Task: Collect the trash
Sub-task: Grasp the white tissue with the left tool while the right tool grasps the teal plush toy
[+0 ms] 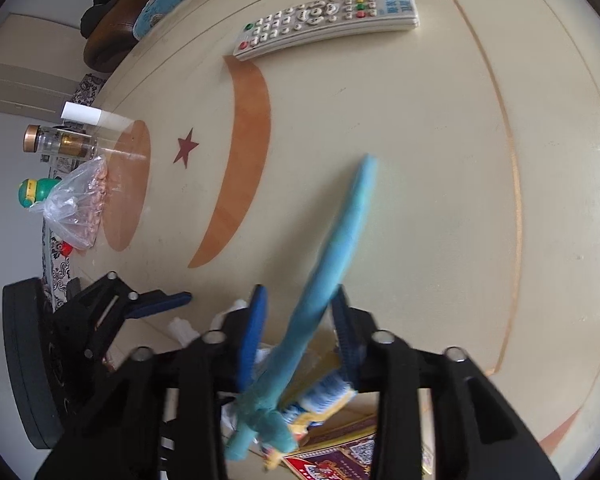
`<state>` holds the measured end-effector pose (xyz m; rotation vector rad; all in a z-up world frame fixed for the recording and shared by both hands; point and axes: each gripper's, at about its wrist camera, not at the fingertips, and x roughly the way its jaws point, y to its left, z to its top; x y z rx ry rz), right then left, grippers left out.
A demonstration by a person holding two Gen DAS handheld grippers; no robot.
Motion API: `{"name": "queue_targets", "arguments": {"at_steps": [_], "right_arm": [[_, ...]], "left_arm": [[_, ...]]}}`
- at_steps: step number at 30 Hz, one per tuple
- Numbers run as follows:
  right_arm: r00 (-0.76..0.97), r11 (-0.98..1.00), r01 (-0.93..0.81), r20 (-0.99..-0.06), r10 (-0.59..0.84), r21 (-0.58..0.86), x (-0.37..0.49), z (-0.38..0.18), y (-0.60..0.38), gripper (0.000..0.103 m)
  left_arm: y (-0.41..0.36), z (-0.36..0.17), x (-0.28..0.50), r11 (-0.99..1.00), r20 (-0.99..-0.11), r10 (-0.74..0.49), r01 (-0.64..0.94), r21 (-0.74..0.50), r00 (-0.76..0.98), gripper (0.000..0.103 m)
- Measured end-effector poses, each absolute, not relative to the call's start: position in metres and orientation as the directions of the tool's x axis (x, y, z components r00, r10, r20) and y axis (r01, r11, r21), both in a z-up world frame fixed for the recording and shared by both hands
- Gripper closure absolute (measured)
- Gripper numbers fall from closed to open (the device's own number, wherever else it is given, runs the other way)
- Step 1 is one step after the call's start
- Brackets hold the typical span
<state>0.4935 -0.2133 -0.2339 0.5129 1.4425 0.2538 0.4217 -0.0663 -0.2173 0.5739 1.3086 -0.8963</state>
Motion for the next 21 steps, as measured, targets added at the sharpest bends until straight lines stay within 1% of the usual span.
{"name": "queue_targets", "arguments": {"at_steps": [3, 5, 9, 10, 12, 14, 15, 21], "right_arm": [[0.137, 0.873, 0.123, -0.88, 0.456, 0.472, 0.493, -0.232, -0.213, 0.08], [0.133, 0.87, 0.124, -0.877, 0.462, 0.477, 0.492, -0.235, -0.213, 0.085], [0.144, 0.88, 0.113, -0.883, 0.446, 0.462, 0.49, -0.234, -0.214, 0.086], [0.149, 0.878, 0.112, -0.881, 0.448, 0.465, 0.489, -0.234, -0.215, 0.086], [0.157, 0.878, 0.103, -0.879, 0.45, 0.468, 0.489, -0.231, -0.218, 0.088], [0.161, 0.886, 0.095, -0.885, 0.437, 0.455, 0.488, -0.229, -0.219, 0.088], [0.162, 0.886, 0.095, -0.885, 0.436, 0.454, 0.488, -0.229, -0.22, 0.088], [0.194, 0.886, 0.09, -0.88, 0.433, 0.455, 0.485, -0.222, -0.223, 0.088]], "left_arm": [[-0.069, -0.217, 0.419, 0.555, -0.961, -0.276, 0.812, -0.179, -0.023, 0.02], [-0.075, -0.217, 0.418, 0.556, -0.948, -0.313, 0.8, -0.227, -0.052, 0.019], [-0.084, -0.218, 0.414, 0.568, -0.942, -0.333, 0.787, -0.241, -0.048, 0.018], [-0.083, -0.218, 0.414, 0.574, -0.933, -0.356, 0.776, -0.263, -0.053, 0.019], [-0.077, -0.216, 0.414, 0.582, -0.914, -0.401, 0.752, -0.309, -0.065, 0.033], [-0.073, -0.216, 0.413, 0.585, -0.901, -0.424, 0.734, -0.345, -0.086, 0.058], [-0.072, -0.217, 0.412, 0.586, -0.899, -0.428, 0.731, -0.351, -0.088, 0.065], [-0.072, -0.217, 0.401, 0.595, -0.889, -0.451, 0.716, -0.366, -0.079, 0.086]]}}
